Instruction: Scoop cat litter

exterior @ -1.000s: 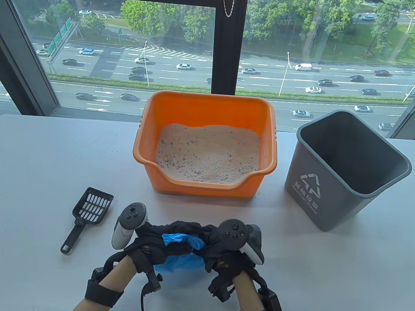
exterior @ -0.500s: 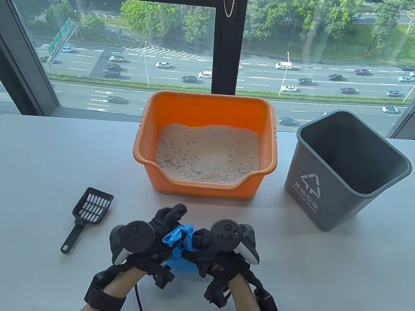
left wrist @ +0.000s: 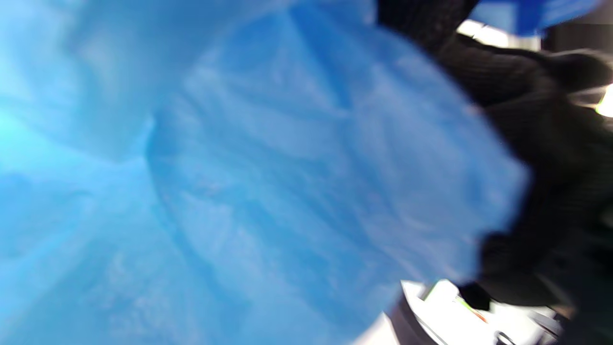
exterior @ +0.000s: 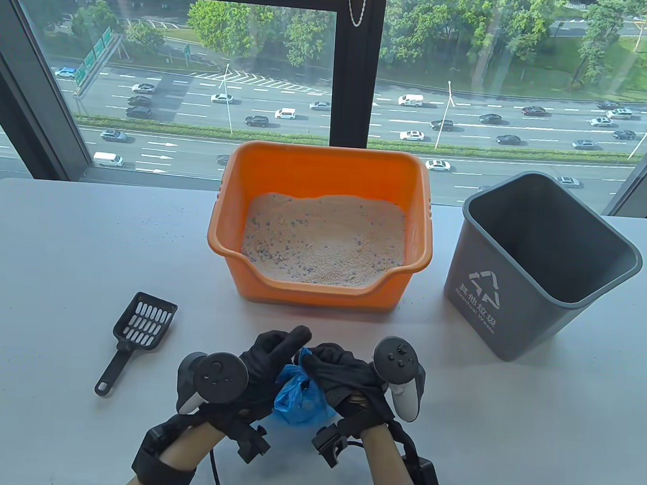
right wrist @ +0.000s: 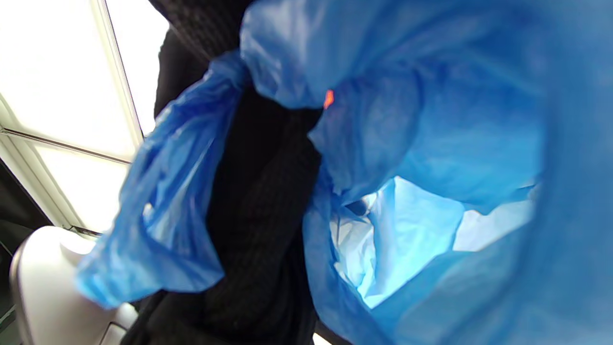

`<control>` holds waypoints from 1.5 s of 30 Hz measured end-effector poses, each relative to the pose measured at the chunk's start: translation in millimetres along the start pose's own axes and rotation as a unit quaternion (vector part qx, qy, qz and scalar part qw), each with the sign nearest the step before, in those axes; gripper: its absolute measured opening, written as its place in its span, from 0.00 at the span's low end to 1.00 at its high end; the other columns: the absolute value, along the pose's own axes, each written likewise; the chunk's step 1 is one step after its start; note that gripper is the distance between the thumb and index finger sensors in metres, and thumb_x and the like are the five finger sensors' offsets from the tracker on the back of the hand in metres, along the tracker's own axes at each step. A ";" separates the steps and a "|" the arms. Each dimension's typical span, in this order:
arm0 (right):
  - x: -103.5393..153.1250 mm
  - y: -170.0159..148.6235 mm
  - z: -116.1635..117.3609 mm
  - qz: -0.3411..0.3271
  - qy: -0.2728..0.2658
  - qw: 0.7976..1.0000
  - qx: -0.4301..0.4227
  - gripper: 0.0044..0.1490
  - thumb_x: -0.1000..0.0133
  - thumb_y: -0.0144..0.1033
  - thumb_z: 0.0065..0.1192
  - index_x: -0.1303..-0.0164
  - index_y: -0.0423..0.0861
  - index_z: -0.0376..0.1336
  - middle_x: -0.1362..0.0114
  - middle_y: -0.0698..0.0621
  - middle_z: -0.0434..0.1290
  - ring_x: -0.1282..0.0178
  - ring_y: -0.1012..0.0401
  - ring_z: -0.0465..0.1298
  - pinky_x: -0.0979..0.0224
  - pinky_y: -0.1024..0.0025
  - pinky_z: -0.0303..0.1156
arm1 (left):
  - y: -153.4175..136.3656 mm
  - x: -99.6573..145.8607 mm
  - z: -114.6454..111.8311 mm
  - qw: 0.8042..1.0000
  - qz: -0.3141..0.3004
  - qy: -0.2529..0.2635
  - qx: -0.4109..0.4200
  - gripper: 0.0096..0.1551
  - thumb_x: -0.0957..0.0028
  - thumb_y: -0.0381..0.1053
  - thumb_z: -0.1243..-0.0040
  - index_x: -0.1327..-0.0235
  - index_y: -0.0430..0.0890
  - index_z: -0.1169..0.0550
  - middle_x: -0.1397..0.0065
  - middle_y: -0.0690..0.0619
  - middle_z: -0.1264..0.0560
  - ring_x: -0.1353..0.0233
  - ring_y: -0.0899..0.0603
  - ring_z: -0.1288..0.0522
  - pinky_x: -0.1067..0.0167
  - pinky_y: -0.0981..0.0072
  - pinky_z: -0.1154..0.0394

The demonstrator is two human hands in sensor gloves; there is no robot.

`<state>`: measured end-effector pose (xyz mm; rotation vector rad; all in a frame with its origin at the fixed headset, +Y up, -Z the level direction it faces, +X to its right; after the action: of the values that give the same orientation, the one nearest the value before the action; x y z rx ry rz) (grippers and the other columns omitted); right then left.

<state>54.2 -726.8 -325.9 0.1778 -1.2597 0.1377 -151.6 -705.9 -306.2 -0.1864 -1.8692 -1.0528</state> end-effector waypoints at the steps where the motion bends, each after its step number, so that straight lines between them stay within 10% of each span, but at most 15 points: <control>1: 0.8 0.0 -2.3 0.000 -0.019 1.000 0.013 0.21 0.47 0.42 0.62 0.50 0.45 0.71 0.41 0.44 0.72 0.51 0.54 0.71 0.45 0.55 0.66 | 3.0 0.4 -0.2 1.000 -0.016 -0.006 0.008 0.46 0.46 0.53 0.34 0.27 0.76 0.50 0.20 0.46 0.51 0.31 0.42 0.34 0.39 0.51 0.36; 6: 1.9 -3.9 -3.8 0.028 -0.032 0.999 0.007 0.22 0.48 0.39 0.60 0.47 0.43 0.68 0.39 0.41 0.69 0.50 0.53 0.70 0.45 0.55 0.65 | 11.8 3.9 -1.6 0.997 -0.036 0.057 -0.039 0.31 0.49 0.55 0.33 0.32 0.70 0.31 0.20 0.49 0.42 0.28 0.42 0.34 0.38 0.49 0.36; 11: 0.3 -9.5 3.2 0.058 -0.021 0.998 0.028 0.23 0.47 0.36 0.56 0.44 0.43 0.64 0.36 0.40 0.66 0.48 0.53 0.68 0.44 0.55 0.64 | 10.5 5.6 8.5 0.990 0.000 0.127 -0.056 0.19 0.53 0.56 0.33 0.47 0.62 0.16 0.46 0.57 0.17 0.49 0.49 0.17 0.49 0.53 0.27; 16: 4.2 -14.1 -8.0 0.114 -0.108 0.987 0.032 0.23 0.47 0.36 0.55 0.44 0.42 0.63 0.37 0.39 0.65 0.49 0.51 0.68 0.45 0.55 0.64 | -5.1 8.0 15.9 0.991 0.054 0.123 0.000 0.19 0.49 0.59 0.39 0.47 0.60 0.16 0.30 0.55 0.27 0.31 0.42 0.28 0.38 0.47 0.34; 28: -0.1 -36.0 -39.8 0.218 -0.266 0.887 0.309 0.22 0.50 0.33 0.55 0.48 0.40 0.66 0.40 0.38 0.68 0.52 0.51 0.70 0.48 0.54 0.65 | -55.7 20.3 30.6 0.965 0.240 0.098 -0.043 0.19 0.49 0.55 0.42 0.47 0.58 0.18 0.47 0.56 0.21 0.48 0.46 0.23 0.47 0.54 0.30; 41: 7.4 -38.3 -52.3 0.221 -0.278 0.892 0.280 0.22 0.51 0.34 0.59 0.50 0.40 0.68 0.42 0.39 0.70 0.54 0.51 0.71 0.50 0.53 0.66 | -66.6 22.8 37.8 0.958 0.255 0.086 -0.098 0.19 0.50 0.55 0.40 0.49 0.56 0.16 0.49 0.55 0.20 0.49 0.46 0.23 0.47 0.55 0.30; 45: 16.7 -25.8 -53.4 0.165 -0.292 0.886 0.319 0.32 0.50 0.46 0.62 0.43 0.38 0.66 0.38 0.36 0.67 0.50 0.50 0.70 0.47 0.53 0.65 | -59.6 23.7 46.7 0.962 0.226 0.097 -0.119 0.26 0.49 0.60 0.39 0.39 0.55 0.19 0.35 0.52 0.23 0.30 0.37 0.31 0.32 0.43 0.40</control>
<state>114.2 -740.7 -327.2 0.6072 -1.8087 0.8514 -226.4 -715.5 -330.7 -0.5996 -1.4279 -0.9315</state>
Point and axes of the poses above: the tracker on the back of each hand, its own y axis roughly to the thumb side, its own x axis roughly from the fingertips to the wrist, z = x × y, the point moved 1 cm from there along -x, roughly from the wrist to the fingertips
